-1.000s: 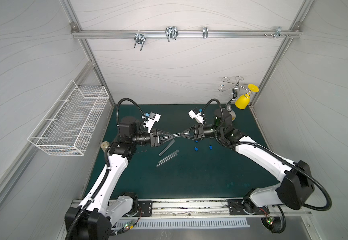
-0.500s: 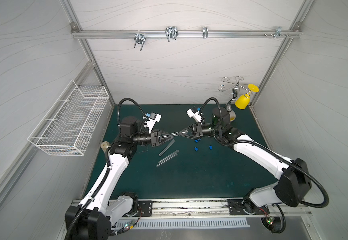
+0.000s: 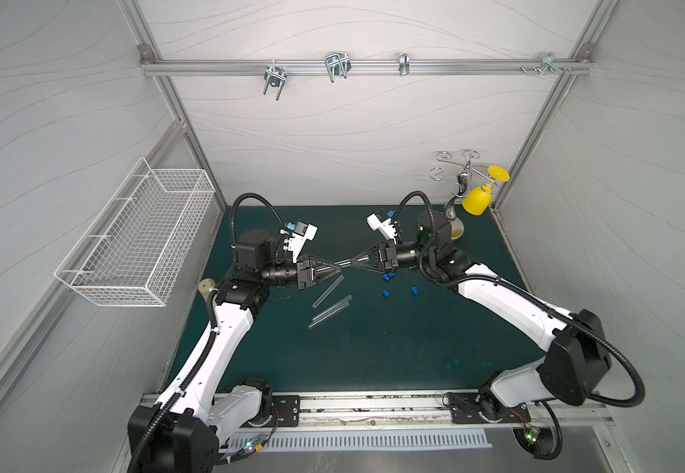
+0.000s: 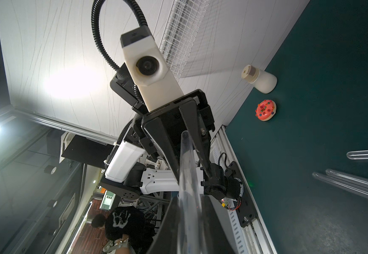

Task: Insert stoppers into test tubes
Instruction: Pick up the test tube at the center of the board.

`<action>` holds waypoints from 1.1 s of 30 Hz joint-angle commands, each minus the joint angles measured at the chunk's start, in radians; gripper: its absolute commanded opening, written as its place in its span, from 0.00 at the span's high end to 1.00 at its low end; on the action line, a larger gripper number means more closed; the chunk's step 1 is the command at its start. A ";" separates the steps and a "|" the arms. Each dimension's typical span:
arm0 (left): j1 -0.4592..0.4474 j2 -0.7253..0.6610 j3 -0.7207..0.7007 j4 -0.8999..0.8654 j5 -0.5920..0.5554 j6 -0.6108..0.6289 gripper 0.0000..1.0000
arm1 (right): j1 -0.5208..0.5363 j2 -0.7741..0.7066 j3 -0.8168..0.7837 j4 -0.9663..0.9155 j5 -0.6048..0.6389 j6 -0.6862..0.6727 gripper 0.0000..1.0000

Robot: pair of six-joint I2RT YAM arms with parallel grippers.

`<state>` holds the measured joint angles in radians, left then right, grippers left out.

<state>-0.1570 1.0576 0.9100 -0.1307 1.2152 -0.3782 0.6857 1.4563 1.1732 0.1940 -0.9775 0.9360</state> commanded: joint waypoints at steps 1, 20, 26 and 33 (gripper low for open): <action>-0.011 0.006 0.020 0.044 0.005 -0.016 0.74 | 0.023 0.018 0.012 0.017 -0.006 0.001 0.92; -0.007 0.006 0.021 0.090 0.007 -0.067 0.91 | 0.017 -0.004 -0.018 0.009 0.005 -0.009 0.91; 0.003 0.002 0.027 -0.024 0.003 0.055 0.93 | -0.023 -0.047 -0.033 -0.047 0.008 -0.039 0.75; 0.029 -0.008 0.028 -0.228 -0.018 0.290 0.94 | -0.163 -0.193 -0.080 -0.321 0.073 -0.207 0.53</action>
<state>-0.1402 1.0576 0.9100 -0.2695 1.2091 -0.2237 0.5728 1.3437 1.1007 0.0280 -0.9459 0.8303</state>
